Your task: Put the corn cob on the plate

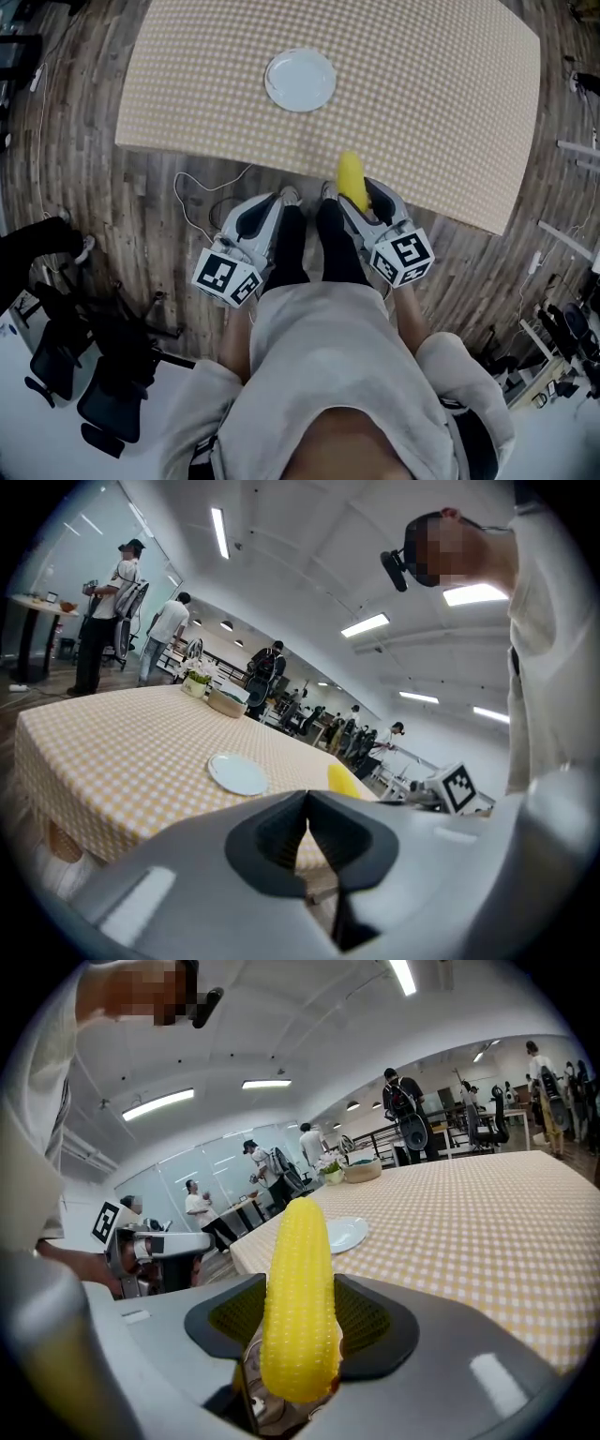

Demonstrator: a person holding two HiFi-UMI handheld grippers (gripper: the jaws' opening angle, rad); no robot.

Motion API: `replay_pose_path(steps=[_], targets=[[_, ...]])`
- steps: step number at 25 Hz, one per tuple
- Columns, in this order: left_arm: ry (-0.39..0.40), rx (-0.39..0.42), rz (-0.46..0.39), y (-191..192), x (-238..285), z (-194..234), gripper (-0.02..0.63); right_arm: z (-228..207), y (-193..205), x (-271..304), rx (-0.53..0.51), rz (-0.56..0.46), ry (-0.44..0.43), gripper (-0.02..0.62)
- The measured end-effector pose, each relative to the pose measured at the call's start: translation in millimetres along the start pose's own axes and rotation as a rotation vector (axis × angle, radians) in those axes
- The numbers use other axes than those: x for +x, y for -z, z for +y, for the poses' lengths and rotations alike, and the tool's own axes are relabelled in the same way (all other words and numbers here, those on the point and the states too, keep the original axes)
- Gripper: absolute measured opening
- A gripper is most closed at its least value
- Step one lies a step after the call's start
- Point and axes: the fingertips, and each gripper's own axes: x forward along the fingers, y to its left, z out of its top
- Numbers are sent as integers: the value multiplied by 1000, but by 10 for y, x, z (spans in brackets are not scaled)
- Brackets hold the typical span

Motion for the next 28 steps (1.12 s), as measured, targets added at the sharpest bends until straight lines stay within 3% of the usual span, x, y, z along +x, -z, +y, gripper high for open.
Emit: replay_pose_path(steps=[9, 18, 25, 28], targets=[[-32, -12, -14, -59, -88, 143, 8, -210, -287, 416, -138, 12, 4, 232], [-73, -44, -22, -23, -229, 283, 8, -433, -641, 1141, -206, -5, -16, 230], [-101, -65, -31, -52, -302, 322, 8, -583, -780, 1455, -266, 46, -37, 230], [-110, -71, -35, -42, -351, 342, 8, -596, -765, 1520, -345, 84, -40, 230]])
